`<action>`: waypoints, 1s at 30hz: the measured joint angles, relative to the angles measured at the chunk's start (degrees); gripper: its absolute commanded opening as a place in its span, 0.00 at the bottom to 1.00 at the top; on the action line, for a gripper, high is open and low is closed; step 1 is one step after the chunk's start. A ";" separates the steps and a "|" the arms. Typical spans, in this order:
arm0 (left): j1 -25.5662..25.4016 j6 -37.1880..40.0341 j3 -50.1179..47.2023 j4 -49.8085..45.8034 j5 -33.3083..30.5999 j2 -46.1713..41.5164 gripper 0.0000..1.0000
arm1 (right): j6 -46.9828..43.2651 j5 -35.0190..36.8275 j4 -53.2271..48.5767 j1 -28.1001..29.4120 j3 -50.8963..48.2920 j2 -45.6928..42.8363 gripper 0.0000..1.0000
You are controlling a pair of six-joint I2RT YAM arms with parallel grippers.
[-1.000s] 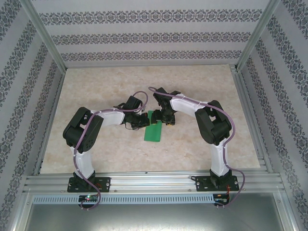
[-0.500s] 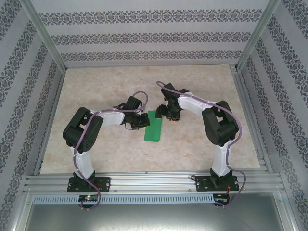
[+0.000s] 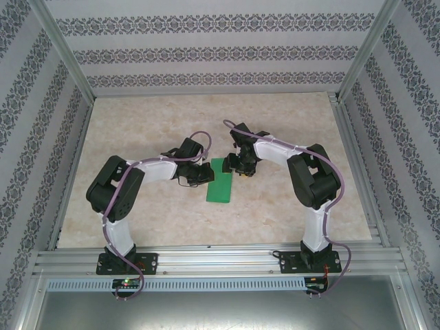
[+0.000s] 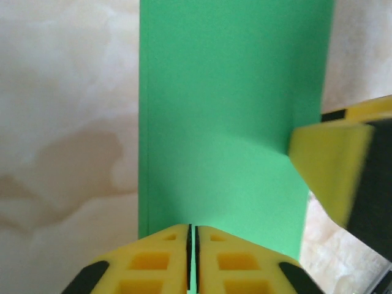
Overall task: Fold a paper plane with a square sheet of paper (pick it up from the middle)
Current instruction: Hold the square sheet of paper at the center of the table.
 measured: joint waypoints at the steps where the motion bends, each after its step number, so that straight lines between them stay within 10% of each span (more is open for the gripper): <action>1: -0.07 0.20 0.00 -0.70 -0.90 -1.49 0.27 | 0.00 0.11 -0.02 0.00 0.00 0.00 0.62; 11: 0.68 -0.96 -1.57 -5.22 -13.46 -13.03 0.30 | -0.44 2.29 -0.68 0.76 0.42 0.17 0.64; 30: 1.27 -1.86 -3.21 -7.15 -12.96 -10.67 0.29 | 2.84 4.42 -0.92 1.44 0.92 0.66 0.65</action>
